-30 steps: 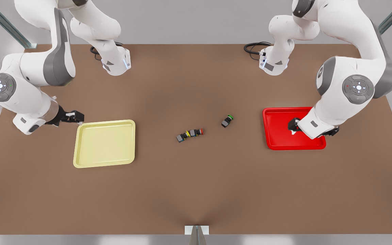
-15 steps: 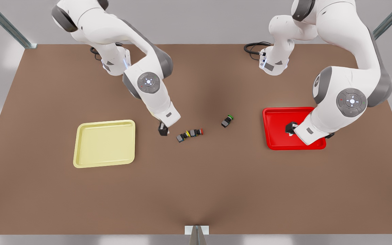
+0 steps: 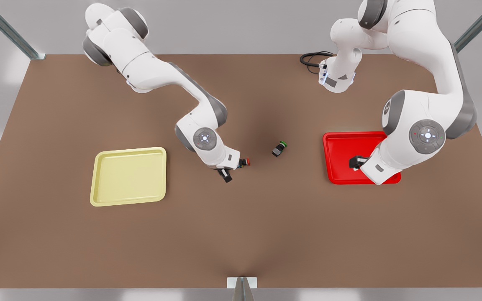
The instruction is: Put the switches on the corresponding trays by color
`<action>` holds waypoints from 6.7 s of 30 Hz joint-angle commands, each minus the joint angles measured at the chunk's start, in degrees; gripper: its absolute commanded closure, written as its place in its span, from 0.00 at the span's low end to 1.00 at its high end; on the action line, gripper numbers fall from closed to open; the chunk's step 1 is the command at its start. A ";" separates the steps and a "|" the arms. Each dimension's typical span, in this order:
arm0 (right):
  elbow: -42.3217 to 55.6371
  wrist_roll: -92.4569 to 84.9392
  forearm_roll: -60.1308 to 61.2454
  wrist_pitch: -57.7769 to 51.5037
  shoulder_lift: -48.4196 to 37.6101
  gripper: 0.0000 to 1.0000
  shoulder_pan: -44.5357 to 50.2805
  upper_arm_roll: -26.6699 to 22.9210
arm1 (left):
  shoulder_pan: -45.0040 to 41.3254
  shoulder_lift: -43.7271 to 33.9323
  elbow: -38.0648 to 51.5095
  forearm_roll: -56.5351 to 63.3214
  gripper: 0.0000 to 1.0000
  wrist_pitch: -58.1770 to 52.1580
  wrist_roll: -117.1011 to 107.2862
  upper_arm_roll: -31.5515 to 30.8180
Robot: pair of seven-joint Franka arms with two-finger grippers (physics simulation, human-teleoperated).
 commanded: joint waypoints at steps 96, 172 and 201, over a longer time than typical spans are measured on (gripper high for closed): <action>-28.13 -16.00 -0.23 8.37 -14.15 0.52 -7.34 -18.74 | -27.18 12.64 -5.02 -11.73 0.00 23.12 -111.26 -1.58; 6.06 72.68 4.87 -29.69 -28.21 0.00 -22.81 -22.17 | -35.88 29.60 -4.58 -3.03 0.46 36.21 -135.26 -0.88; 6.15 72.42 4.87 -30.22 -28.91 0.00 -22.55 -22.08 | -35.53 -2.64 -43.33 -3.12 0.47 37.44 -104.15 10.28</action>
